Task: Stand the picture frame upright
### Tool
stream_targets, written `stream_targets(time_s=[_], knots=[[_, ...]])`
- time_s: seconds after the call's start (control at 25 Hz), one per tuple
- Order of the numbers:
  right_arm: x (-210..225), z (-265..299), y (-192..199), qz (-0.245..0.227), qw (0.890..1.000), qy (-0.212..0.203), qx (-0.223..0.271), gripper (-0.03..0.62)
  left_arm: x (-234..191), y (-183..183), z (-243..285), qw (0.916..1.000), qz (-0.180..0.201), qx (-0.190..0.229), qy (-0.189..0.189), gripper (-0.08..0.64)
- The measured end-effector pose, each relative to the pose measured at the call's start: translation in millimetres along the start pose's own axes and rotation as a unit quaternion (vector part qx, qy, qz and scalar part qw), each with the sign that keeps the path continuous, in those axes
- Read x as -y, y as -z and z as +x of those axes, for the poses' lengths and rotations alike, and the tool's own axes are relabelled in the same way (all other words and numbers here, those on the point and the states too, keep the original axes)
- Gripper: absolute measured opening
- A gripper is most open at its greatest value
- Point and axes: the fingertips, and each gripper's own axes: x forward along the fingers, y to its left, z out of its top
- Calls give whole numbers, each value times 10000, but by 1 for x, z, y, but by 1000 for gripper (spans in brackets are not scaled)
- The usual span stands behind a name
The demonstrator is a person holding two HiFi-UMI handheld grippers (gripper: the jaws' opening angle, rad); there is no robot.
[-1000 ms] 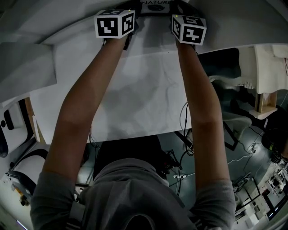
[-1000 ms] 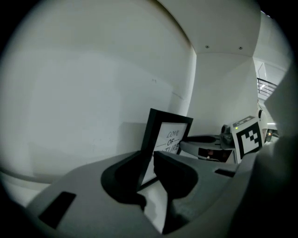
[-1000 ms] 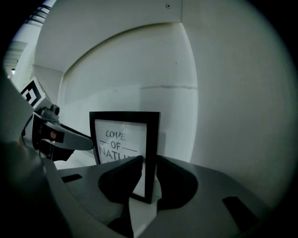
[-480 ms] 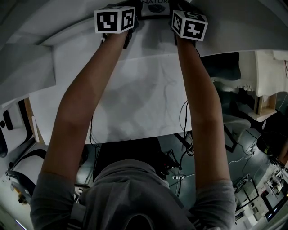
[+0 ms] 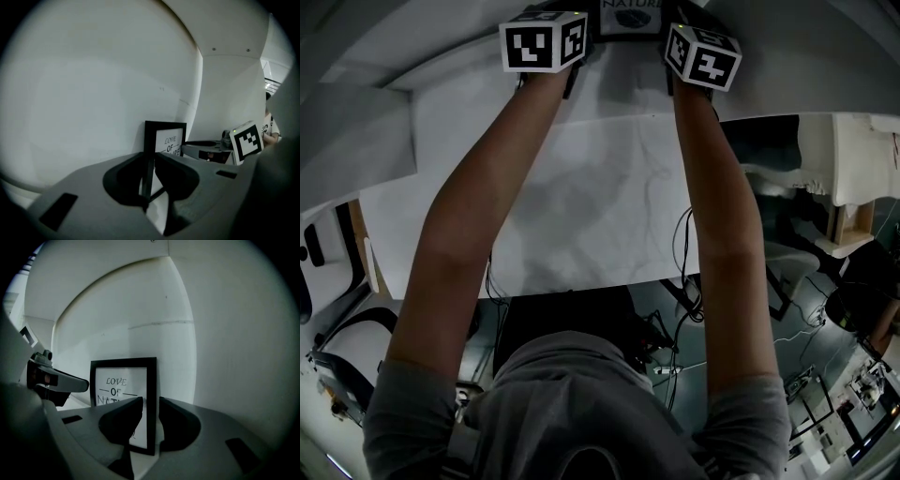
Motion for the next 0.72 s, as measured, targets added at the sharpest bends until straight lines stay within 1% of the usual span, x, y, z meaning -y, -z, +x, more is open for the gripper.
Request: stream_targets(time_s=[0.12,0.2,0.32,0.4,0.44,0.6,0.72], knots=[[1,-6,-5,22,9999,46,159,104,1,-1,-4,9998,149,109,-8,74],[1,-11,-8,63,9997,79,243,104,4,2,-5,9996,263,53,-3,69],[0,-19,-9,123,9994,86,304,92,8,3,-10,9992,397,41,6,30],[-4,-25,-7,117,9995,54,302,48,12,2,-14,9991,411,117,47,11],[-5,-27,-6,116,9995,36,306,37,15,3,-15,9991,399,143,88,8],[-2,-41,-2,204,9990,-26,403,28,31,8,-14,9986,465,136,207,8],[-10,-54,-6,262,9985,-75,484,26,36,5,-27,9981,531,173,251,8]])
